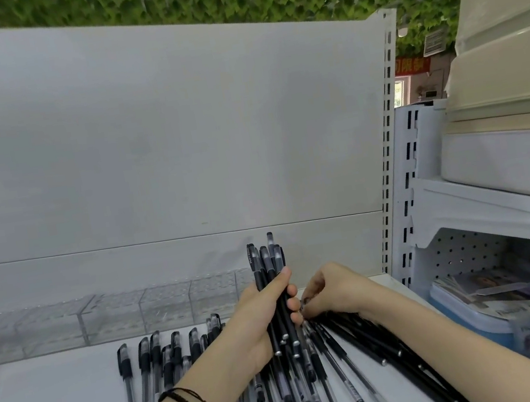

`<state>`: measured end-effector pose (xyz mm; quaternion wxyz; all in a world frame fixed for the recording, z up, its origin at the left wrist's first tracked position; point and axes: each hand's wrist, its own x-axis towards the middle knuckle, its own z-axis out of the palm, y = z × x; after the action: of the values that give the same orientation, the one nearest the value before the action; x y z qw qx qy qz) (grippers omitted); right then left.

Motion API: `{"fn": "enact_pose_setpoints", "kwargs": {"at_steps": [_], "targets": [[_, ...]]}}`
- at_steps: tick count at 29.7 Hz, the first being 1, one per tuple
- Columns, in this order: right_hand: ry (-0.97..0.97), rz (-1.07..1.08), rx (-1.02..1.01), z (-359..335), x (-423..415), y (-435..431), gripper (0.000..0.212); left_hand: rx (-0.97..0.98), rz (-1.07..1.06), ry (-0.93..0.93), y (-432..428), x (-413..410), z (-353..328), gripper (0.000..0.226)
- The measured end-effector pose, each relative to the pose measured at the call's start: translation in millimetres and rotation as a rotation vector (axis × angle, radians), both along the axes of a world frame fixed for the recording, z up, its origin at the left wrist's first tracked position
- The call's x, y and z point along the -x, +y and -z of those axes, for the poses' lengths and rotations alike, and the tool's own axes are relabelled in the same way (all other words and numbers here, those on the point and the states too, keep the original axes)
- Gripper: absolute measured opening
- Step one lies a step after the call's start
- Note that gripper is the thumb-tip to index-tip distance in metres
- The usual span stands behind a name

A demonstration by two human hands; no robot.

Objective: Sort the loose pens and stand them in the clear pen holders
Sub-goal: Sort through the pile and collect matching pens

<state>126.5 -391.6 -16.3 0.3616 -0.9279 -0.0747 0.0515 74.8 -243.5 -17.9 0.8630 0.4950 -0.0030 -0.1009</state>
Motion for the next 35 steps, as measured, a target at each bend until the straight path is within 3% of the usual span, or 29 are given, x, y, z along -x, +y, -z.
{"fn": "enact_pose_setpoints", "kwargs": {"at_steps": [9, 17, 19, 23, 29, 35], "targets": [[0.069, 0.037, -0.620, -12.5, 1.6, -10.5, 0.021, 0.057, -0.032, 0.039, 1.2, -2.9, 1.2, 0.014], [0.160, -0.156, -1.103, -33.1, 10.3, -18.5, 0.026, 0.050, -0.010, 0.056, -2.6, 2.5, -2.0, 0.018], [0.155, -0.202, -1.126, -33.7, 11.9, -15.6, 0.036, -0.002, 0.112, 0.041, -3.6, 8.4, -5.6, 0.026], [0.083, -0.203, -1.123, -32.5, 14.4, -9.8, 0.028, -0.017, 0.299, 0.029, -7.6, 18.0, -8.2, 0.040], [0.004, -0.163, -1.038, -32.7, 17.0, -15.1, 0.017, 0.006, 0.331, -0.017, -10.0, 12.9, -1.3, 0.035], [-0.104, -0.128, -0.802, -31.6, 17.4, -14.8, 0.023, 0.032, 0.303, 0.000, -11.9, 12.7, 2.3, 0.035]]}}
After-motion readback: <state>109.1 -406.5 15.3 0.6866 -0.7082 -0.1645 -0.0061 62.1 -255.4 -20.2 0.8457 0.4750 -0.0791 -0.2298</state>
